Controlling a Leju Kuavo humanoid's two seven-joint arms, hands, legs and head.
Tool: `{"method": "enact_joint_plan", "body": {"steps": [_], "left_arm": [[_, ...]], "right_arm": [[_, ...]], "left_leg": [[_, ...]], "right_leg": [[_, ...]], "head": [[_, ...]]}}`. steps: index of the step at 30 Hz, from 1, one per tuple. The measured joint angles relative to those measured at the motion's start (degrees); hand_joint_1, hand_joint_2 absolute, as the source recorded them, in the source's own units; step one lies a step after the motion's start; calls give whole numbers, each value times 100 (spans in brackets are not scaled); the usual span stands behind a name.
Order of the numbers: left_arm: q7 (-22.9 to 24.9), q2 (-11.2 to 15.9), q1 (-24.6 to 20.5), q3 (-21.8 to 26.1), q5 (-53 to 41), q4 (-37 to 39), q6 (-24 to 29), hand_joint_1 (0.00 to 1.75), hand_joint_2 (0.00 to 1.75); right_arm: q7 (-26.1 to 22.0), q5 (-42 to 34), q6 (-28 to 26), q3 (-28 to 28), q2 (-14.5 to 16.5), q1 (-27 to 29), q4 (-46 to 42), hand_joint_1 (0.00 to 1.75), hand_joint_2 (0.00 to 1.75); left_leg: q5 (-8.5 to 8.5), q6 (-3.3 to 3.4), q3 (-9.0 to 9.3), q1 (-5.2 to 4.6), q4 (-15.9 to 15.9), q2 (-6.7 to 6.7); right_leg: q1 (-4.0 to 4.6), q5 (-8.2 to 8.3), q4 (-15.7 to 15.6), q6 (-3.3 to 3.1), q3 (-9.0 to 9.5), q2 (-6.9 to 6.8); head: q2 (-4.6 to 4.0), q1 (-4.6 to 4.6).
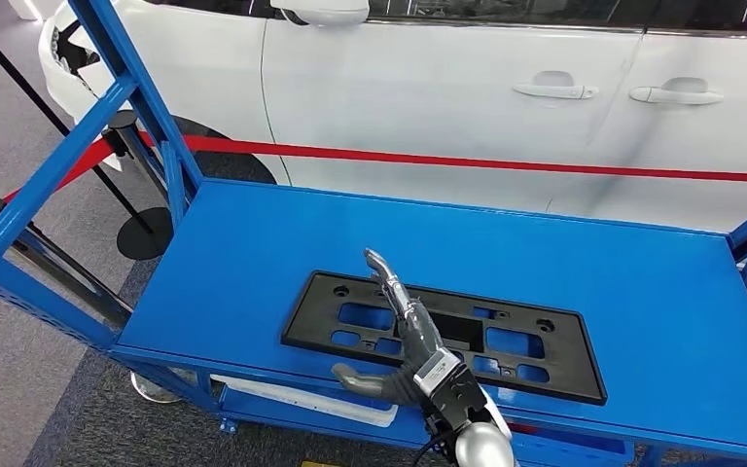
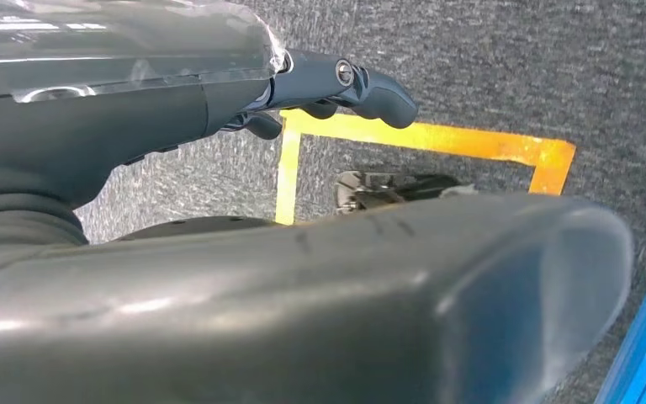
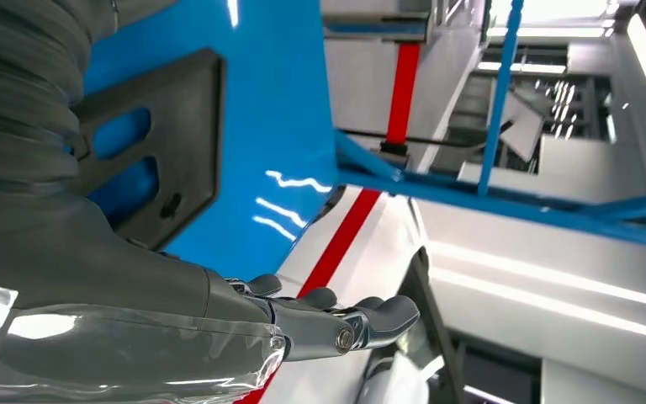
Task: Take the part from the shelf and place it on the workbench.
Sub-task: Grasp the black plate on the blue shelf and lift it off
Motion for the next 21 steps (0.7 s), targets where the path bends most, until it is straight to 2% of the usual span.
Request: {"method": "enact_joint_plan", "body": {"steps": [2,3,4,5,7,8,9,11,13,14,15,17,18,19,20,21], "left_arm": [[1,-1,13,8,4,0,1,0,0],[1,-1,22,12,4,0,1,0,0],[1,-1,29,15,4,0,2,0,0],[1,-1,33,17,4,0,2,0,0],[-6,1,31,21,3,0,2,0,0],[-13,1,24,22,1,0,2,0,0],[-22,1,19,23,-5,0,1,0,0],[-43,0,18,25,-20,0,-8,0,0],[-56,-3,25,27,-33,0,-21,0,0],[-59,-5,23,28,-37,0,-27,0,0],[-61,-5,20,28,-40,0,-32,0,0],[-61,-5,22,29,-42,0,-39,0,0],[-61,-5,27,29,-43,0,-42,0,0],[-62,-5,31,30,-45,0,-45,0,0],[-62,-5,34,30,-49,0,-49,0,0],[-63,-5,34,30,-52,0,-54,0,0]], "right_arm": [[25,99,-58,63,-9,-5,17,0,175],[42,203,-116,94,-15,-9,30,0,175],[66,351,-192,130,-22,-20,41,0,175],[95,520,-278,172,-30,-42,51,0,175],[162,834,-456,281,-42,-126,75,0,175],[198,957,-547,341,-49,-184,93,0,175],[232,1064,-637,404,-59,-249,116,0,175],[296,1239,-777,515,-88,-385,160,0,175],[353,1387,-823,609,-138,-513,184,0,175],[392,1458,-811,651,-175,-576,189,0,175],[428,1515,-788,688,-220,-631,194,0,175],[504,1613,-733,744,-311,-707,210,0,175],[542,1667,-700,768,-358,-733,223,0,175],[585,1732,-660,795,-407,-766,235,0,175],[626,1797,-616,822,-458,-809,248,0,175],[651,1844,-579,846,-502,-853,258,0,175]], "left_leg": [[-312,-25,-328,8,741,1],[-330,-29,-398,10,899,1],[-232,-25,-354,11,823,1],[-48,-13,-205,11,531,2],[282,36,197,0,-283,5],[358,63,330,-10,-559,4],[370,87,393,-22,-702,1],[370,134,402,-23,-739,-5],[397,197,424,2,-794,-2],[410,228,434,17,-821,2],[416,247,436,20,-830,6],[414,264,429,20,-831,8],[413,265,430,20,-830,7],[410,264,434,21,-828,4],[407,259,441,22,-825,0],[402,253,449,23,-823,-3]], "right_leg": [[22,-7,3,-24,4,-13],[31,-12,5,-30,10,-14],[37,-18,8,-31,20,-11],[41,-27,13,-29,35,-5],[57,-56,35,-5,52,9],[69,-66,45,17,49,15],[77,-70,51,42,40,18],[84,-68,42,97,34,20],[77,-154,143,157,2,19],[72,-279,340,187,-86,18],[54,-454,664,212,-241,17],[26,-776,1421,252,-630,15],[10,-815,1657,269,-764,14],[-5,-733,1666,280,-791,11],[-20,-581,1522,287,-741,8],[-32,-395,1245,290,-620,5]], "head": [[0,-1],[0,-1],[0,-1],[0,-1],[0,-1],[0,2],[0,3],[0,7],[0,10],[0,13],[0,16],[0,17],[0,17],[0,17],[0,17],[0,17]]}}
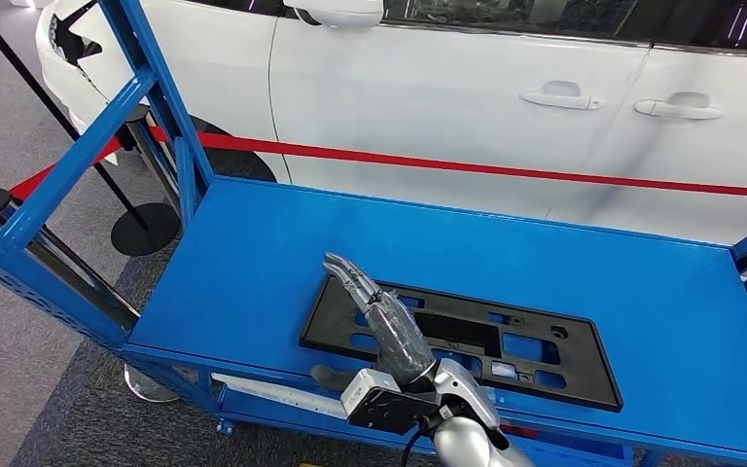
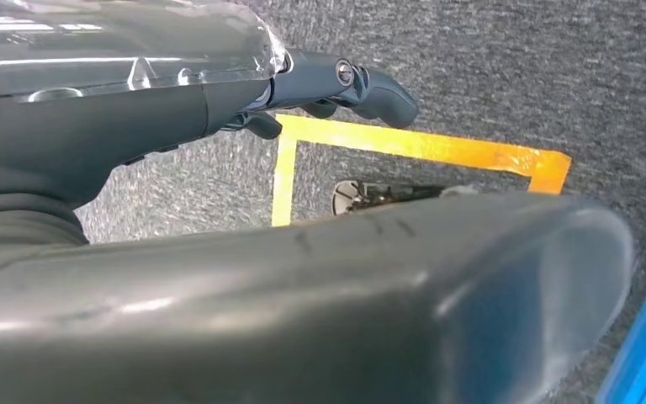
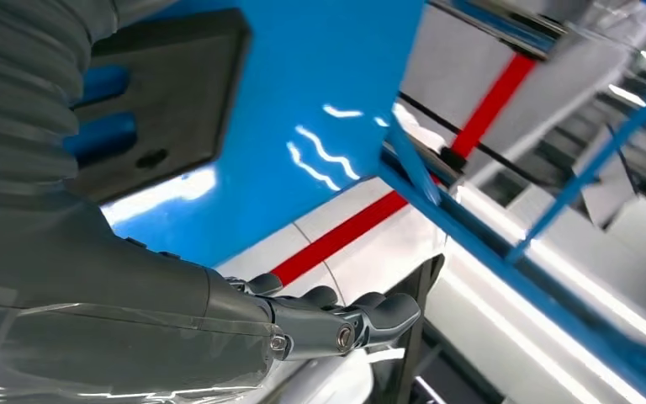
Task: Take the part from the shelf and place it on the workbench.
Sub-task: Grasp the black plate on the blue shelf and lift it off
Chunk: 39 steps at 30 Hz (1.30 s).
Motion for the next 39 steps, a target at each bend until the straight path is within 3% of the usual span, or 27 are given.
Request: {"method": "enact_joint_plan", "body": {"steps": [2,4,8,10,12,13,14,15,18,20,24,25,27,28,29,30,31,32,34,36,39], "left_arm": [[-5,1,-5,0,-4,0,-14,0,0],[-10,4,-6,0,-4,0,-22,0,0],[-15,11,-6,0,-4,0,-25,0,0],[-15,15,-8,1,-4,0,-25,0,0],[-15,15,-2,2,-4,0,-25,0,0],[-15,15,4,2,-5,0,-25,0,0],[-15,15,9,2,-6,0,-25,0,0],[-15,15,13,2,-6,0,-25,0,0],[-32,21,11,2,-15,0,-28,0,0],[-62,26,4,2,-31,0,-39,0,0],[-125,30,25,2,-41,0,-67,0,0],[-138,33,24,2,-43,0,-73,0,0],[-161,45,21,2,-46,0,-83,0,0],[-167,52,23,2,-48,0,-86,0,0],[-172,58,26,2,-48,0,-89,0,0],[-177,62,29,2,-48,0,-91,0,0],[-185,64,31,2,-45,0,-93,0,0],[-192,65,31,2,-43,0,-103,0,0],[-174,66,28,4,-18,0,-144,0,0],[-107,67,27,18,23,0,-203,0,0],[-57,73,29,38,38,0,-234,0,0]], "right_arm": [[21,53,43,42,-93,-103,20,0,175],[27,78,59,78,-184,-189,43,0,175],[30,96,69,115,-282,-259,81,0,175],[30,96,70,143,-306,-311,97,0,175],[30,96,71,183,-329,-334,122,0,175],[30,96,72,199,-339,-332,136,0,175],[30,96,73,212,-347,-331,149,0,175],[36,96,75,222,-354,-331,159,0,175],[83,97,93,259,-404,-370,173,0,175],[111,107,114,295,-506,-442,195,0,175],[193,152,207,359,-795,-629,274,0,175],[230,170,257,372,-865,-683,293,0,175],[309,194,390,405,-1015,-792,343,0,175],[344,198,460,426,-1092,-839,374,0,175],[374,197,520,448,-1161,-883,407,0,175],[394,197,564,470,-1223,-928,439,0,175],[407,196,593,490,-1277,-977,469,0,175],[412,196,610,506,-1318,-1030,496,0,175],[410,194,629,530,-1378,-1131,541,0,175],[397,179,635,563,-1401,-1187,580,0,175],[379,150,631,614,-1420,-1223,625,0,175]], "left_leg": [[-16,-30,10,-9,18,-5],[-29,-85,3,-27,37,-9],[-71,-213,-21,-11,78,-5],[-340,-252,-203,2,504,0],[-726,-275,-563,4,1303,3],[-830,-281,-713,4,1621,3],[-827,-280,-780,4,1755,3],[-706,-271,-732,4,1647,4],[-149,-198,-187,-10,492,5],[-58,-146,-9,-34,91,-2],[-26,-20,15,-28,7,-5],[-12,10,23,-17,-15,-1],[-8,41,19,-21,-21,3],[-10,47,17,-24,-19,2],[-13,50,19,-27,-15,0],[-17,50,23,-28,-11,-4],[-23,45,32,-28,-5,-9],[-30,35,42,-28,0,-14],[-40,0,40,-49,20,-15],[-30,-48,18,-63,30,-12],[-107,-141,-27,-58,113,-8]], "right_leg": [[-8,319,-703,-7,328,-2],[11,444,-1132,-43,513,5],[25,469,-1218,-175,525,10],[10,488,-1250,-244,539,-2],[29,481,-1249,-281,539,-13],[39,478,-1247,-288,541,-16],[47,474,-1245,-292,544,-16],[51,469,-1243,-291,553,-12],[66,438,-1226,-259,583,4],[81,428,-1215,-207,571,9],[65,340,-1112,-69,524,5],[58,211,-907,-39,430,4],[41,-138,-195,6,81,1],[34,-253,150,21,-98,1],[28,-263,339,30,-208,0],[25,-159,310,31,-216,-1],[24,38,56,22,-114,-1],[25,269,-337,3,59,-1],[49,546,-1006,-47,357,3],[78,573,-1191,-89,415,10],[46,608,-1252,-182,408,-3]], "head": [[0,1],[0,-1],[0,-6],[0,-10],[0,-13],[0,-12],[0,-12],[0,-12],[0,-12],[0,-7],[0,-2],[0,-2],[0,-1],[0,-1],[0,-1],[0,-1],[0,0],[0,1],[0,-1],[0,-3],[0,-7]]}}
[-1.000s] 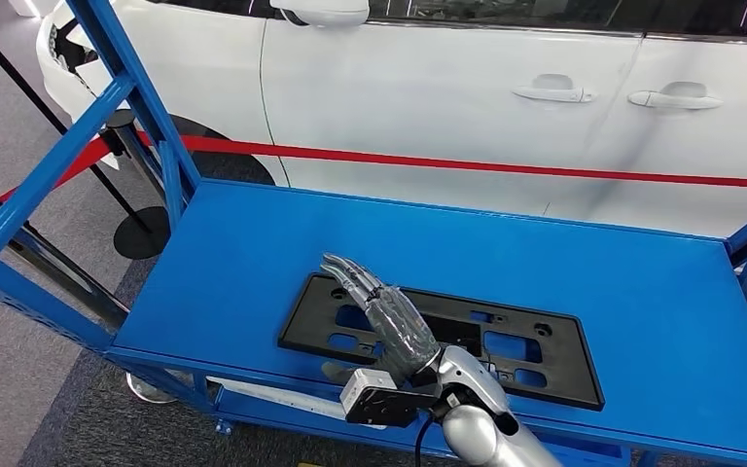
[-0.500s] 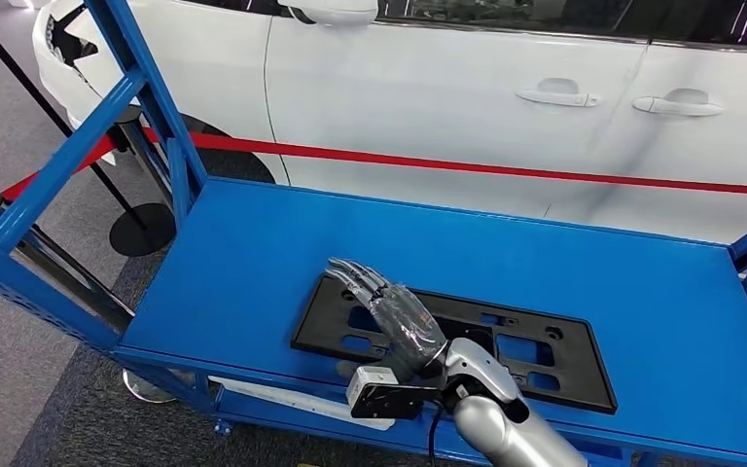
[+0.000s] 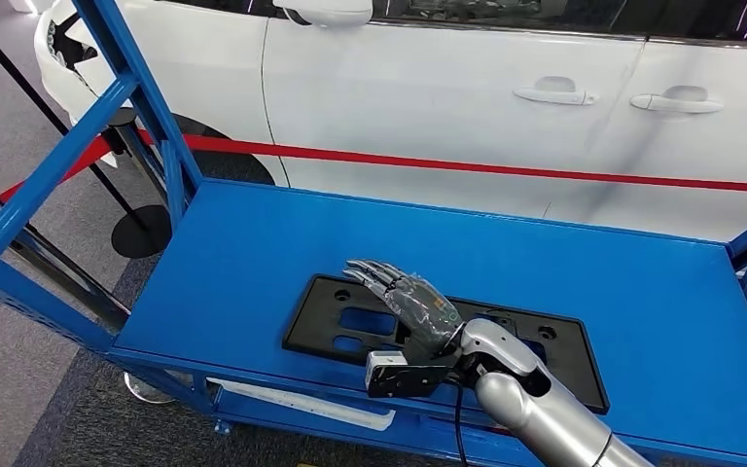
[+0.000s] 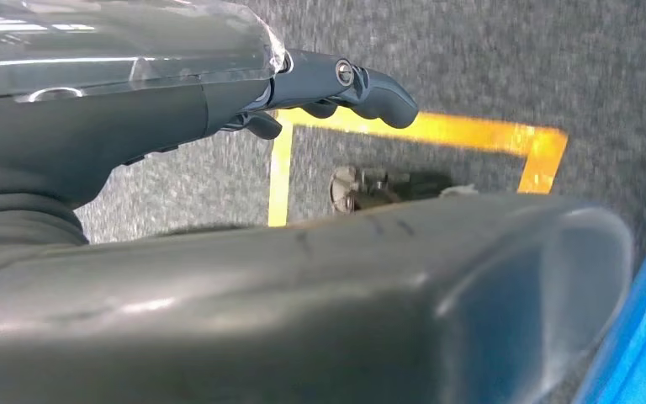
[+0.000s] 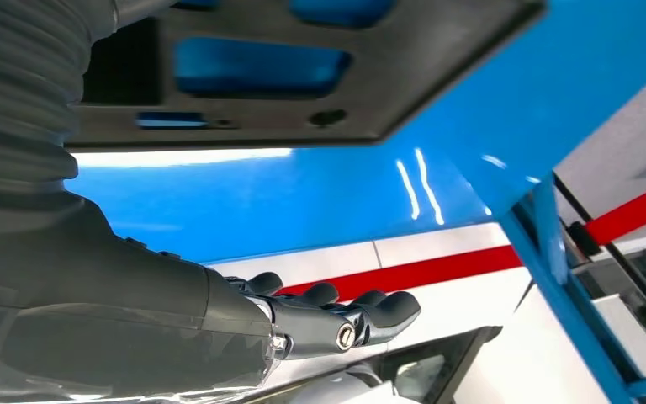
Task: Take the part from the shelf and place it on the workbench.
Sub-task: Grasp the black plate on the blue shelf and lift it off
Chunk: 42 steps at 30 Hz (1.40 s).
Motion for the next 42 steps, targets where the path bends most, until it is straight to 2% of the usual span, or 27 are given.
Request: {"method": "enact_joint_plan", "body": {"steps": [2,4,5,6,7,9,11,14,15,16,17,19,20,21,22,24,26,28,30,32,34,35,36,37,38,40,42], "left_arm": [[-5,4,1,1,-19,0,28,0,0],[-9,6,4,1,-26,0,69,0,0],[-8,6,7,1,-27,0,84,0,0],[-8,6,11,1,-28,0,94,0,0],[-8,7,14,1,-30,0,101,0,0],[-9,13,10,1,-34,0,109,0,0],[-9,21,-1,1,-38,0,117,0,0],[-9,26,5,2,-37,0,114,0,0],[-7,27,8,3,-31,0,99,0,0],[-2,29,8,6,-18,0,79,0,0],[3,30,6,11,-2,0,52,0,0],[10,33,5,28,20,0,15,0,0],[9,33,8,35,21,0,5,0,0],[8,34,11,40,12,0,1,0,0],[5,34,14,42,2,0,2,0,0],[2,33,14,43,-17,0,13,0,0],[2,32,7,43,-24,0,33,0,0],[6,32,4,43,-26,0,47,0,0],[20,33,5,43,-24,0,49,0,0],[45,34,5,46,-20,0,40,0,0],[63,34,5,49,-18,0,28,0,0],[66,34,7,50,-18,0,24,0,0],[68,34,9,50,-17,0,21,0,0],[69,34,12,51,-17,0,19,0,0],[70,35,12,51,-17,0,19,0,0],[69,36,4,51,-17,0,19,0,0],[66,37,-10,51,-19,0,19,0,0]], "right_arm": [[-6,-32,3,34,-8,-39,18,0,175],[-9,-78,16,76,-10,-72,45,0,175],[-9,-102,28,95,-12,-86,64,0,175],[-10,-124,39,111,-12,-103,84,0,175],[-10,-141,50,126,-12,-128,104,0,175],[-13,-158,60,147,-12,-192,139,0,175],[-19,-172,65,163,-14,-256,165,0,175],[-41,-237,79,200,-15,-326,199,0,175],[-49,-262,83,213,-20,-350,214,0,175],[-56,-283,85,225,-25,-377,228,0,175],[-61,-299,85,234,-32,-401,244,0,175],[-63,-327,85,252,-43,-428,274,0,175],[-63,-340,85,268,-49,-431,291,0,175],[-63,-349,85,287,-56,-430,306,0,175],[-63,-357,84,306,-61,-431,319,0,175],[-62,-370,79,328,-71,-445,334,0,175],[-61,-380,74,338,-77,-474,339,0,175],[-60,-388,73,353,-80,-495,343,0,175],[-53,-396,72,368,-83,-510,343,0,175],[-44,-399,73,381,-78,-541,344,0,175],[-31,-402,75,394,-69,-560,353,0,175],[-23,-403,77,402,-68,-561,363,0,175],[-15,-404,78,409,-67,-560,374,0,175],[-11,-405,79,417,-67,-560,384,0,175],[-9,-407,80,425,-67,-562,389,0,175],[-7,-409,80,433,-66,-574,391,0,175],[-5,-412,80,439,-65,-590,392,0,175]], "left_leg": [[-301,-44,-206,15,482,7],[-649,-73,-529,29,1228,10],[-718,-82,-628,34,1471,10],[-682,-86,-631,39,1514,11],[-545,-82,-519,42,1325,11],[-209,-51,-98,41,541,13],[-76,-1,163,25,14,9],[-45,86,176,14,-81,4],[-14,124,172,21,-99,9],[21,162,163,30,-118,15],[54,193,149,40,-135,23],[74,217,102,34,-132,27],[79,220,81,30,-129,27],[81,220,65,29,-124,24],[81,218,58,28,-117,21],[77,202,60,28,-101,14],[76,152,42,13,-78,11],[91,86,20,3,-79,12],[74,25,13,-1,-70,12],[-163,-25,-105,1,235,15],[-575,-59,-402,18,955,17],[-721,-72,-543,24,1301,17],[-768,-82,-611,28,1490,17],[-698,-84,-566,32,1448,18],[-539,-79,-416,37,1189,19],[-217,-49,0,35,406,18],[-106,-4,185,19,-4,11]], "right_leg": [[-17,25,-37,-69,6,-18],[-8,34,-35,-97,-12,-27],[-5,38,-28,-100,-21,-30],[-3,41,-19,-98,-29,-31],[-3,43,-7,-94,-33,-30],[5,42,26,-69,-39,-27],[21,48,56,-13,-60,-20],[20,74,54,84,-83,-14],[11,34,90,115,-97,-10],[2,-76,216,146,-149,-7],[-8,-256,464,175,-248,-4],[-21,-676,1198,212,-546,-5],[-24,-790,1505,224,-670,-6],[-24,-794,1633,228,-710,-6],[-23,-685,1533,222,-640,-6],[-17,-321,808,178,-250,-5],[16,-126,173,115,62,-5],[48,-118,36,67,106,-1],[22,-77,-1,4,102,-6],[-10,-23,-49,-66,104,-24],[-5,1,-48,-99,76,-37],[-1,7,-39,-103,58,-40],[2,11,-27,-105,39,-44],[3,13,-9,-104,24,-45],[3,12,12,-101,11,-45],[12,10,63,-80,-18,-42],[28,22,94,-26,-60,-34]], "head": [[0,-4],[0,-5],[0,-5],[0,-5],[0,-5],[0,-5],[0,-1],[0,4],[0,5],[0,7],[0,9],[0,11],[0,11],[0,11],[0,12],[0,12],[0,11],[0,10],[0,9],[0,1],[0,-6],[0,-4],[0,-4],[0,-4],[0,-4],[0,-4],[0,-2]]}}
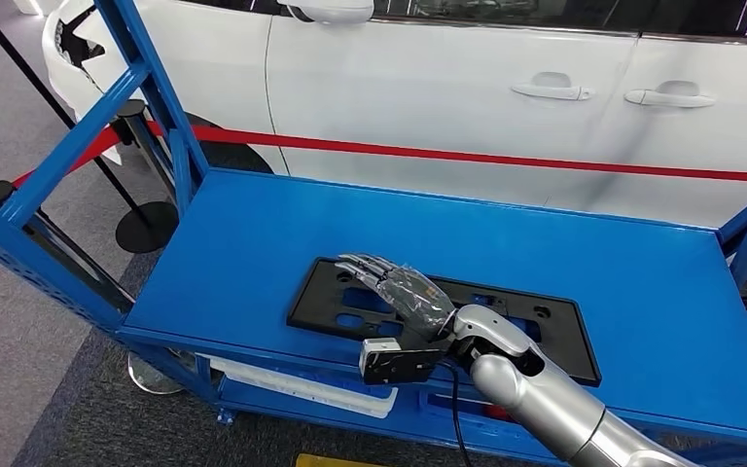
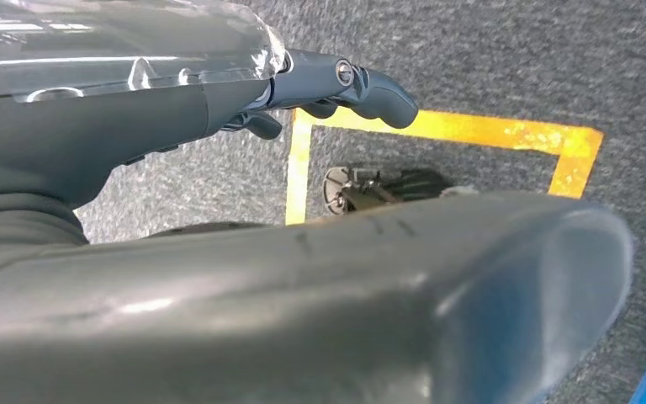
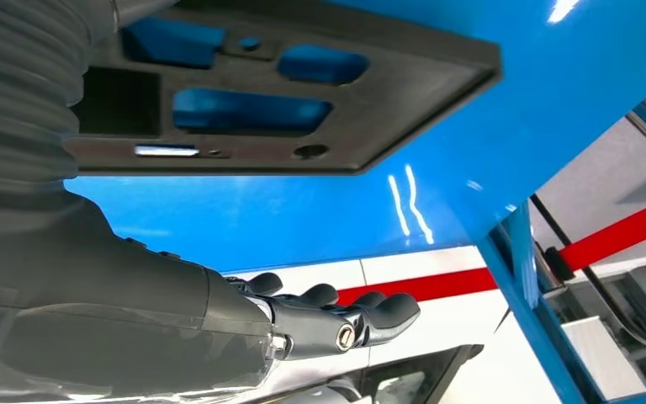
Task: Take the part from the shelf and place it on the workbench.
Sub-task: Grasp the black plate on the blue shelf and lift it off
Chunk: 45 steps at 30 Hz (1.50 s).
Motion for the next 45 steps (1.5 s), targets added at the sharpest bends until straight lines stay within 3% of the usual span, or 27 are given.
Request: {"method": "enact_joint_plan", "body": {"steps": [3,4,6,8,9,10,11,13,15,18,20,23,25,26,28,30,32,35,37,39,40,41,42,43,45], "left_arm": [[-26,-1,-1,0,-10,0,2,0,0],[-36,-1,0,0,-13,0,8,0,0],[-42,-1,-4,0,-18,0,19,0,0],[-27,0,-5,1,-10,0,17,0,0],[-17,0,-3,2,-4,0,11,0,0],[-9,0,0,3,1,0,5,0,0],[-4,0,2,4,2,0,-1,0,0],[-2,-1,3,4,1,0,-12,0,0],[-1,-1,-4,4,0,0,-16,0,0],[-19,-1,-10,4,-3,0,19,0,0],[-38,0,-7,4,-7,0,52,0,0],[-52,2,-4,3,-20,0,63,0,0],[-57,2,3,2,-41,0,65,0,0],[-57,2,6,2,-50,0,66,0,0],[-58,2,7,1,-61,0,68,0,0],[-64,4,-1,0,-61,0,68,0,0],[-79,7,-8,0,-61,0,68,0,0],[-99,5,-1,1,-59,0,68,0,0],[-105,4,-5,0,-58,0,70,0,0],[-105,4,-11,1,-58,0,70,0,0],[-101,4,-10,1,-58,0,70,0,0],[-96,4,-6,2,-58,0,70,0,0],[-87,4,-4,2,-58,0,69,0,0],[-77,4,-3,2,-58,0,69,0,0],[-57,4,-8,2,-53,0,68,0,0]], "right_arm": [[3,-8,-1,19,-2,-14,2,0,175],[5,-13,-1,25,-3,-19,3,0,175],[7,-25,-1,33,-5,-30,12,0,175],[7,-36,4,51,-6,-33,33,0,175],[6,-39,8,61,-7,-31,49,0,175],[5,-40,11,69,-7,-31,65,0,175],[5,-42,13,74,-7,-34,77,0,175],[5,-44,14,74,-7,-54,91,0,175],[3,-48,14,77,-6,-77,97,0,175],[-2,-54,18,93,-5,-82,102,0,175],[-2,-63,26,102,-1,-91,103,0,175],[1,-97,62,125,16,-97,114,0,175],[8,-129,91,148,17,-96,135,0,175],[11,-142,102,158,17,-96,148,0,175],[15,-156,115,172,18,-99,168,0,175],[14,-160,117,181,19,-107,193,0,175],[14,-162,124,197,22,-118,242,0,175],[28,-173,149,225,36,-146,359,0,175],[47,-195,179,234,39,-194,466,0,175],[57,-224,221,253,51,-239,606,0,175],[61,-236,243,268,61,-251,688,0,175],[67,-247,264,284,74,-262,770,0,175],[74,-258,284,297,86,-282,850,0,175],[80,-269,306,306,101,-317,927,0,175],[89,-297,344,314,131,-419,1061,0,175]], "left_leg": [[61,102,-31,-3,-61,-1],[96,142,-39,5,-88,4],[159,201,-72,21,-124,16],[196,220,-130,16,-123,20],[214,218,-157,14,-118,21],[230,214,-178,13,-111,20],[242,207,-193,13,-101,17],[256,183,-207,7,-77,10],[266,132,-234,-10,-60,7],[289,33,-266,-15,-71,8],[136,-25,-351,-9,118,9],[-446,-75,-776,6,1147,11],[-556,-89,-912,14,1544,11],[-450,-85,-818,17,1413,12],[-134,-66,-472,21,809,13],[37,-29,-161,14,212,11],[65,14,-42,-1,-59,5],[122,105,-53,4,-111,1],[172,172,-60,23,-156,10],[189,197,-86,20,-157,14],[193,200,-96,18,-155,13],[196,200,-102,17,-152,10],[197,199,-103,17,-146,6],[194,192,-102,17,-137,2],[181,157,-111,7,-109,-3]], "right_leg": [[-7,32,-1,114,-37,7],[-15,-32,69,147,-72,10],[-36,-366,537,201,-274,19],[-48,-750,1262,241,-579,21],[-53,-825,1492,252,-661,20],[-55,-790,1511,255,-639,20],[-56,-662,1315,247,-506,20],[-48,-337,536,202,-47,22],[-19,-191,15,143,215,27],[-8,-152,-78,54,207,25],[-36,-97,-126,-26,199,9],[-35,-52,-139,-88,151,-3],[-28,-37,-126,-89,120,-4],[-27,-33,-117,-85,112,-3],[-27,-33,-99,-75,110,-2],[-14,-38,-73,-45,99,1],[4,-27,-54,10,70,3],[-1,-36,-30,108,33,9],[-18,-279,308,165,-117,17],[-38,-661,1033,205,-438,20],[-47,-781,1361,218,-584,20],[-53,-791,1513,226,-648,19],[-57,-695,1455,226,-611,19],[-61,-510,1178,218,-469,18],[-48,-171,388,177,-85,19]], "head": [[0,4],[0,6],[0,10],[0,10],[0,10],[0,10],[0,11],[0,11],[0,9],[0,8],[0,3],[0,-8],[0,-8],[0,-8],[0,-8],[0,-6],[0,-1],[0,2],[0,10],[0,15],[0,15],[0,15],[0,15],[0,15],[0,16]]}}
